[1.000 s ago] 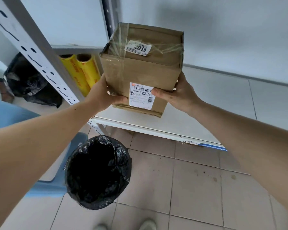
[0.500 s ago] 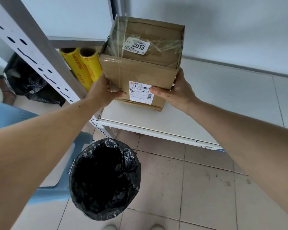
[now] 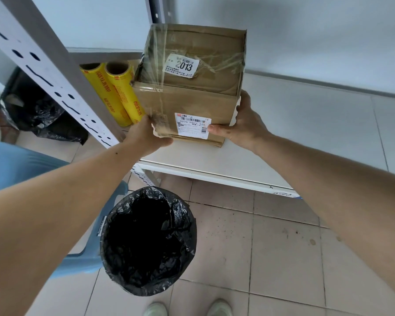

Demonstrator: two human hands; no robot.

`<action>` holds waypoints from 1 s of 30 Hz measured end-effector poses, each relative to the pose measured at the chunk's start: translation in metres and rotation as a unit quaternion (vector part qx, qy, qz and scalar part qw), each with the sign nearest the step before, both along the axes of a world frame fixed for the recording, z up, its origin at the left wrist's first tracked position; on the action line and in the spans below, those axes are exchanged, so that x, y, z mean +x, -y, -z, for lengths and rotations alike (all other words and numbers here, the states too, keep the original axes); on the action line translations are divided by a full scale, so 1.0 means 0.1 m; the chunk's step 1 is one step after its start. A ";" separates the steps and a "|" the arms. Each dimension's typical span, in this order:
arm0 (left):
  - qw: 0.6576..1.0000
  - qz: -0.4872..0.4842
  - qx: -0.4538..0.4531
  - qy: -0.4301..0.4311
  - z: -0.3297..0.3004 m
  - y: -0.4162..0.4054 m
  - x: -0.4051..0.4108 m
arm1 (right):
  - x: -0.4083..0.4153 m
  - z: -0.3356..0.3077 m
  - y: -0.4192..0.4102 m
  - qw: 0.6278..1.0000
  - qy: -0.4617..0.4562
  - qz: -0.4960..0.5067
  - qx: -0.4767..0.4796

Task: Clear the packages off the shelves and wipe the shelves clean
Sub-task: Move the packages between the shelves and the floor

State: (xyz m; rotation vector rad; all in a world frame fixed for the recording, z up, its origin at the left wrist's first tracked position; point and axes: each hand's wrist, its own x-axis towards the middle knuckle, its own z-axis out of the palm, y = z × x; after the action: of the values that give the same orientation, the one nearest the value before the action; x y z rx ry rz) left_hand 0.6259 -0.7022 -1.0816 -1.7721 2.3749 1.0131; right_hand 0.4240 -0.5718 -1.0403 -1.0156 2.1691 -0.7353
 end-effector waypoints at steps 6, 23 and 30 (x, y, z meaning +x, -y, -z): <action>0.973 0.089 0.084 0.193 -0.19 -0.16 -0.03 | -0.07 -0.05 -0.34 0.995 -0.039 0.023 0.088; 0.822 0.518 0.024 0.236 -0.40 -1.78 -1.09 | -0.19 -0.19 -2.88 0.952 -0.156 0.067 0.255; 0.719 0.656 -0.036 0.228 -0.55 -3.20 -1.64 | -0.03 -0.27 -4.44 0.925 -0.163 0.113 0.324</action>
State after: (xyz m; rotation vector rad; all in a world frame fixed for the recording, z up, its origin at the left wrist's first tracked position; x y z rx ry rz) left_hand 0.4616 -0.3818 -1.0263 0.0420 2.3793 0.1882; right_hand 0.4215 -0.1276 -1.0128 -0.5647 2.5775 0.0973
